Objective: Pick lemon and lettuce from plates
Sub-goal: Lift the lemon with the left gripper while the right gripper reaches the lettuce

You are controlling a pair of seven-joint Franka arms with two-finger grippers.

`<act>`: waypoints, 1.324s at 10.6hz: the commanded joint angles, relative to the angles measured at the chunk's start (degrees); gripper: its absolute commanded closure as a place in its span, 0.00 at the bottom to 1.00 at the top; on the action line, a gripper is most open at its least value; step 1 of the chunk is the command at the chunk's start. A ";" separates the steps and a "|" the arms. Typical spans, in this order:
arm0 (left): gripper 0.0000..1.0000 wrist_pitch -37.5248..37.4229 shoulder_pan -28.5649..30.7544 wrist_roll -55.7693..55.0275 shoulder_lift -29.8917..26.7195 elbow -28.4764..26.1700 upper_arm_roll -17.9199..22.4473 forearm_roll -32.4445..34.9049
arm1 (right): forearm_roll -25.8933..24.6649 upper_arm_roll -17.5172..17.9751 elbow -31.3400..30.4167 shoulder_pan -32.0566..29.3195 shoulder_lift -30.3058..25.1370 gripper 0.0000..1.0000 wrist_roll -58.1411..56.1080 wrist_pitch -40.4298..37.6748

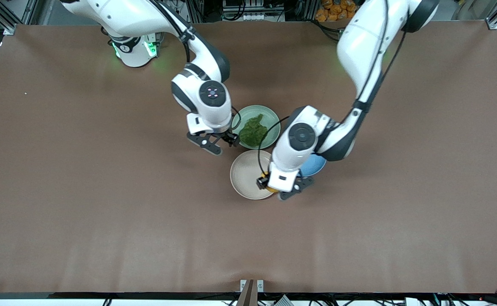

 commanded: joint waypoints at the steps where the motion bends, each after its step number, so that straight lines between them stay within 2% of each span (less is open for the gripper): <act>1: 1.00 -5.60 5.40 9.25 -6.54 -1.81 -0.12 1.57 | -6.91 5.10 4.91 -0.26 6.43 0.00 8.38 -0.25; 3: 1.00 -9.29 10.31 20.48 -9.18 -2.60 -0.12 1.48 | -7.19 6.09 5.80 1.05 7.84 0.00 9.71 0.36; 5: 1.00 -13.07 16.20 31.82 -10.24 -3.83 -0.20 1.48 | -7.28 6.35 5.80 2.02 9.25 0.00 11.73 4.57; 9: 1.00 -13.44 27.19 53.97 -9.19 -6.82 -0.29 1.48 | -7.19 6.87 5.80 2.81 11.53 0.00 13.23 8.80; 11: 1.00 -13.27 28.70 56.91 -7.87 -7.78 -0.03 1.74 | -7.28 7.49 5.72 2.81 12.77 0.00 13.59 9.59; 13: 1.00 -12.92 30.46 59.73 -6.21 -7.97 -0.12 9.00 | -8.85 8.19 5.72 2.99 13.91 0.00 15.33 10.38; 14: 1.00 -12.04 31.95 60.34 -5.94 -9.10 -0.20 9.82 | -11.30 8.37 5.45 2.99 14.43 0.00 17.95 12.04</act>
